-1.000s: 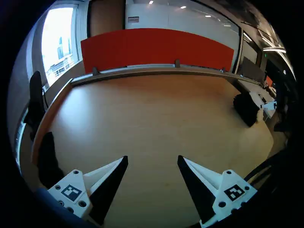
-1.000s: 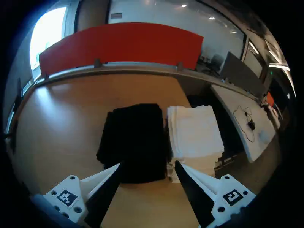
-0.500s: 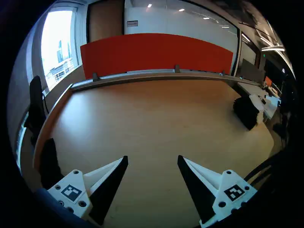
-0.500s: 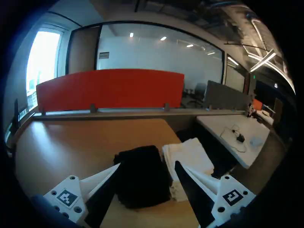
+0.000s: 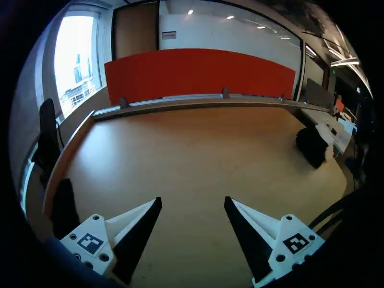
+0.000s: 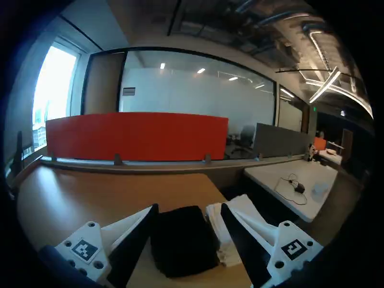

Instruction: Fold towel

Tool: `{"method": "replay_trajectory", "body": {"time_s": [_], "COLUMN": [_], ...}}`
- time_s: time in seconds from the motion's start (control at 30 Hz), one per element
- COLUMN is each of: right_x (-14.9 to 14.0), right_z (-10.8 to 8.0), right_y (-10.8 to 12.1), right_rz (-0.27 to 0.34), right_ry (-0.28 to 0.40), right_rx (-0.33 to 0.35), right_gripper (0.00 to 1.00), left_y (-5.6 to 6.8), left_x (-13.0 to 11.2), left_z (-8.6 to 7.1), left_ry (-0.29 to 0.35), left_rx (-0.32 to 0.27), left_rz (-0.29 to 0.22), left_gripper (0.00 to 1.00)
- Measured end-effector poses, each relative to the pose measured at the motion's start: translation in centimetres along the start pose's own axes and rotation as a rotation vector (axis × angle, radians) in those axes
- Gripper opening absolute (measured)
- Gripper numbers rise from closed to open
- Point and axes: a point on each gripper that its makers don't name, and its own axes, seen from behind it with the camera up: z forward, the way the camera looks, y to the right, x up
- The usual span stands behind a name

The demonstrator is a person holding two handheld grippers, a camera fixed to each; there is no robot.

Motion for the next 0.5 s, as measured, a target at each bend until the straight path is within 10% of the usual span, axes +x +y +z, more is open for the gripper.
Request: {"method": "replay_trajectory", "body": {"time_s": [0.5], "right_x": [4.7], "right_z": [-1.3], "right_y": [-1.4], "right_rz": [0.004], "right_ry": [0.124], "right_rx": [-0.010], "right_gripper": [1.00], "left_y": [-1.6], "left_x": [4.4], "left_z": [-0.2], "left_ry": [0.147], "left_rx": [0.050], "left_rz": [-0.016], "left_gripper": [0.97]}}
